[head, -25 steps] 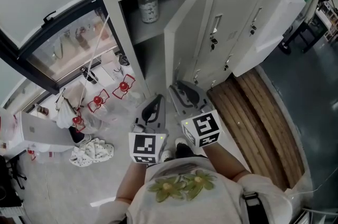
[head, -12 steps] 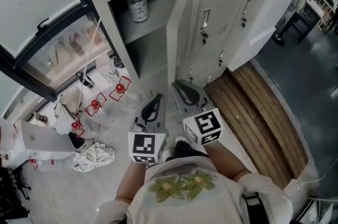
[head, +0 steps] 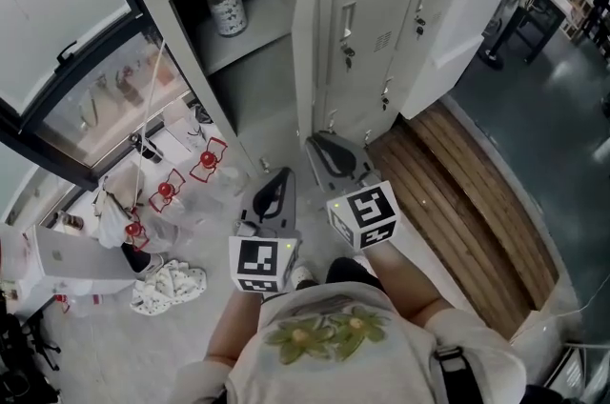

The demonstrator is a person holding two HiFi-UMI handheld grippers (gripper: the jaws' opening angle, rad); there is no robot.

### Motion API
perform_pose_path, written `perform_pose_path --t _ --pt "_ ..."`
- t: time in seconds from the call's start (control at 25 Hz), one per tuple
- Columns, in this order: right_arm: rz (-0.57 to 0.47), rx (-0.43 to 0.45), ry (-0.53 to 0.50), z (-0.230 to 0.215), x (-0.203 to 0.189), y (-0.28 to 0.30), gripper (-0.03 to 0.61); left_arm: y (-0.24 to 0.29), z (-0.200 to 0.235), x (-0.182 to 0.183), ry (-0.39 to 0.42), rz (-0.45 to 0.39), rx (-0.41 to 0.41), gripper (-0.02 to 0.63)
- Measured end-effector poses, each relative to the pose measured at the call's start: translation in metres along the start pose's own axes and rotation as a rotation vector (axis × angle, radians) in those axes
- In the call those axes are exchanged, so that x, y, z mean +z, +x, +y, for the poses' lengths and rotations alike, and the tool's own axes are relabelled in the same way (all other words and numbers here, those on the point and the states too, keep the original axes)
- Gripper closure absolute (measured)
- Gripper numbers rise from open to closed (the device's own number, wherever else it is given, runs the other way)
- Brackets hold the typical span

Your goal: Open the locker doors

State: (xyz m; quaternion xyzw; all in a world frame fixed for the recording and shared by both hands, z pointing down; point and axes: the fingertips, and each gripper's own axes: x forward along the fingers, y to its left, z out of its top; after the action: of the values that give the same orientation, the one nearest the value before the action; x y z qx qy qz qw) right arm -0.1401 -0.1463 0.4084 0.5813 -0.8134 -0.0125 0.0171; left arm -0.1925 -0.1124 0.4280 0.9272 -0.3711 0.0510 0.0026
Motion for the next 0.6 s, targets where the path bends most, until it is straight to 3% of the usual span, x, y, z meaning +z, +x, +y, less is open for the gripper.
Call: perform_pose_path --t 0.6 --pt "0.034 0.122 -0.009 -0.032 0.0 -0.026 0.525 0.025 -0.047 0.001 -0.045 0.022 0.082 0.586"
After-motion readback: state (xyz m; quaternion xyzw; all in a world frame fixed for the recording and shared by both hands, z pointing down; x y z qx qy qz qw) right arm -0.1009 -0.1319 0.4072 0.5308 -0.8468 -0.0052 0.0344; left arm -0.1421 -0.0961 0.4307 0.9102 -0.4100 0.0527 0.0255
